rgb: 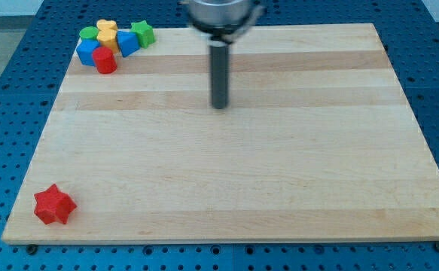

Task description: Push green circle into yellow hexagon

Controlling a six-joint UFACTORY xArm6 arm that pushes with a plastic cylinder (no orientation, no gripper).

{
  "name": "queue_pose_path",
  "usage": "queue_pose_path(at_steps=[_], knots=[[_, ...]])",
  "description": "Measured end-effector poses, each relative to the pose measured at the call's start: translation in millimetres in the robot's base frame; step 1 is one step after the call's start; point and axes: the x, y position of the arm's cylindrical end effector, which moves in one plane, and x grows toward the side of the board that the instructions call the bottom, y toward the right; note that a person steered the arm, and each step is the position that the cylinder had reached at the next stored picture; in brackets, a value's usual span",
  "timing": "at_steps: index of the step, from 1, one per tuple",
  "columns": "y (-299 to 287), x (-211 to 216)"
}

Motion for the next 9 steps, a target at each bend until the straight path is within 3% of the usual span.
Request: queue_pose_path(at_steps=[2, 3, 5, 9], knots=[[-186, 0], [-251, -4], [-250, -124], [-250, -183]])
